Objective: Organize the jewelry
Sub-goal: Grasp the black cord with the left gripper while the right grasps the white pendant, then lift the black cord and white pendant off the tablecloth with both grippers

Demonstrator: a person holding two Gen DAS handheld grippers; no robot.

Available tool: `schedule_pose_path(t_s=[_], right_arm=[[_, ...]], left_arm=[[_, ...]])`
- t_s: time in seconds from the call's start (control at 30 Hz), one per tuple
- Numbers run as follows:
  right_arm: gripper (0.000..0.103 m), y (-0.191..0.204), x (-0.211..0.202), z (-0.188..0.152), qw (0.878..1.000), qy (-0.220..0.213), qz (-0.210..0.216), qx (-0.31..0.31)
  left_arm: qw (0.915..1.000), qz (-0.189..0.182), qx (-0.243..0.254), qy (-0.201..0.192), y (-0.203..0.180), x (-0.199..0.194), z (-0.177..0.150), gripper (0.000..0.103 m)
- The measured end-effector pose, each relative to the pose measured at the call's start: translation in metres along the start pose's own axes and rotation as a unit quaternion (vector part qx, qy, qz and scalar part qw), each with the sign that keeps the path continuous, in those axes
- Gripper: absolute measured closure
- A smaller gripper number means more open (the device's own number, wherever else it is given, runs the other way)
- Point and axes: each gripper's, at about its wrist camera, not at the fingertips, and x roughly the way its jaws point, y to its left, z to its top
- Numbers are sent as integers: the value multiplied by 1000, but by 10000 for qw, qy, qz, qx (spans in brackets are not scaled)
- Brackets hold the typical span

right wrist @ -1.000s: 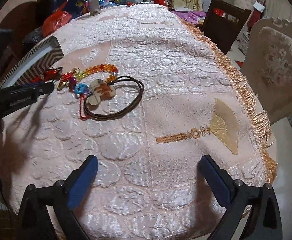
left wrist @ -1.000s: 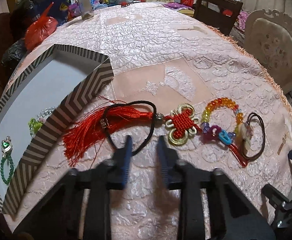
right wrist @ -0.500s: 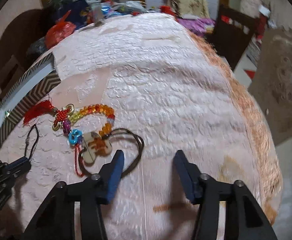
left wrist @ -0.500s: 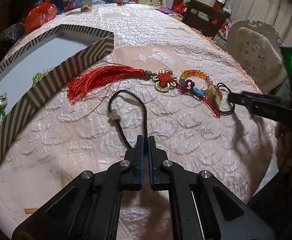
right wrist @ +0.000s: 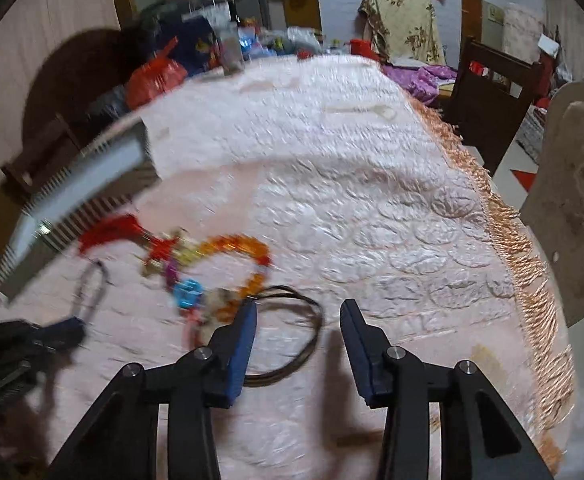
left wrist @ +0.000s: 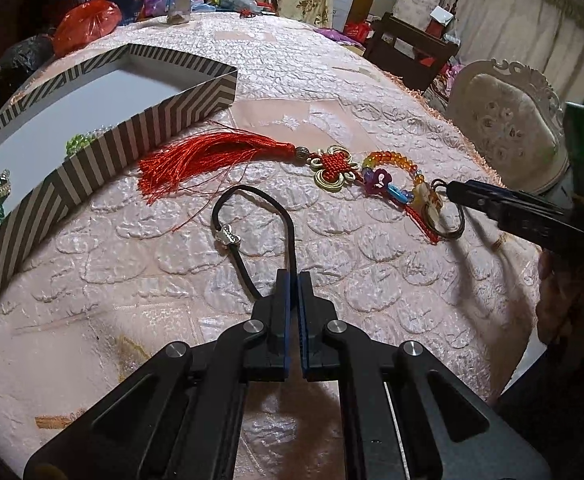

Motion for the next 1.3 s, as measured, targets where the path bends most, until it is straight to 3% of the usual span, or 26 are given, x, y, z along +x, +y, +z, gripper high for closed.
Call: schedule_pose_path(t_s=[0.1, 0.27, 0.37, 0.47, 0.97, 1.13, 1.3], right_arm=[[53, 13, -2, -1, 9998, -63, 144, -87], [53, 31, 23, -3, 9986, 310, 283, -329], [55, 36, 28, -1, 9987, 257, 173, -417], [66, 38, 28, -2, 9986, 237, 134, -464], [66, 34, -5, -5, 9995, -249, 167, -115], [66, 32, -12, -6, 9992, -336, 216, -60], [66, 35, -18, -7, 9988, -410, 249, -68]], left_arm=[[10000, 6, -5, -2, 0, 0, 0, 99], [9999, -64, -91, 52, 3, 0, 2, 99], [9999, -75, -127, 60, 3, 0, 2, 99], [9999, -72, -121, 63, 5, 0, 2, 99], [9994, -231, -184, 171, 9, -2, 5, 101], [9991, -365, -83, -206, 7, -29, 8, 101], [9991, -286, -47, -306, 10, -41, 16, 101]])
